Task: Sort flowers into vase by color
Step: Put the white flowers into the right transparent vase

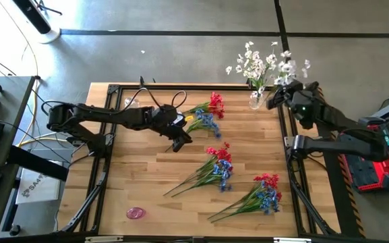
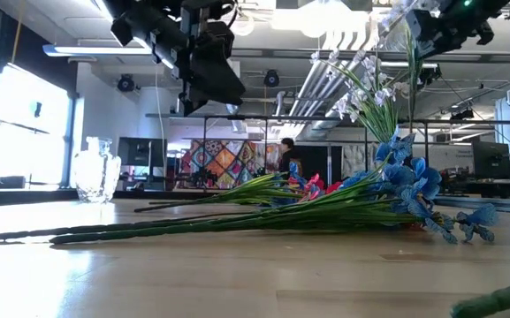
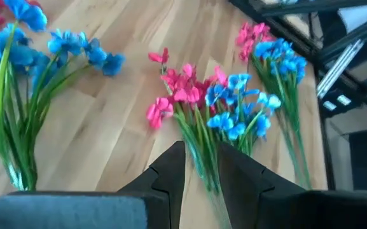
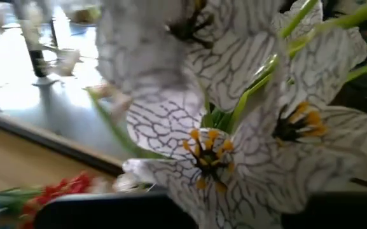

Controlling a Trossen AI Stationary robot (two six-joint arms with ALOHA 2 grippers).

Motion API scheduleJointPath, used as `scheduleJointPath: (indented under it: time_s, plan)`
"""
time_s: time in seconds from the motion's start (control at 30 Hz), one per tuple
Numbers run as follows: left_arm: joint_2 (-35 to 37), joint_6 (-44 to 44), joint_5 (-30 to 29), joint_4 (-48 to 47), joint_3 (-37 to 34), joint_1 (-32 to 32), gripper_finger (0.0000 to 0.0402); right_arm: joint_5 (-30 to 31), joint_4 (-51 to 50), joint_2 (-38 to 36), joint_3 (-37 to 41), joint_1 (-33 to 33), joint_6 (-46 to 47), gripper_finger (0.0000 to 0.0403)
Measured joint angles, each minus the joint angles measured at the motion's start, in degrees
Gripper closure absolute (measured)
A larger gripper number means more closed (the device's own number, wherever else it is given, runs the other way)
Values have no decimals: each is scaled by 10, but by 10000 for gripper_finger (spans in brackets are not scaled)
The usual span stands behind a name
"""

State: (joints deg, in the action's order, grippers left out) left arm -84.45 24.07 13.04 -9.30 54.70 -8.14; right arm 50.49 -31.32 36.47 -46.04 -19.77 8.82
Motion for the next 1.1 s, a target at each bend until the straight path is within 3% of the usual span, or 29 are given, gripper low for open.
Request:
scheduleJointPath:
  time_s: [0.13, 0.27, 0.4, 0.5, 1.1]
  plan:
    - [1, -20, -19, 0, 0, -3, 323, -6, 75, -3, 28, -57, -35, 403]
    - [1, -32, -20, -1, 0, -10, 323, -78, 161, -5, 63, -124, -47, 403]
    - [1, -38, -20, -2, 0, -17, 323, -118, 166, 4, 80, -164, -21, 403]
    - [1, -43, -20, -14, 0, -23, 323, -147, 165, 4, 83, -174, -5, 403]
    - [1, -47, -55, -45, 0, -49, 323, -169, 117, 2, 68, -173, 19, 403]
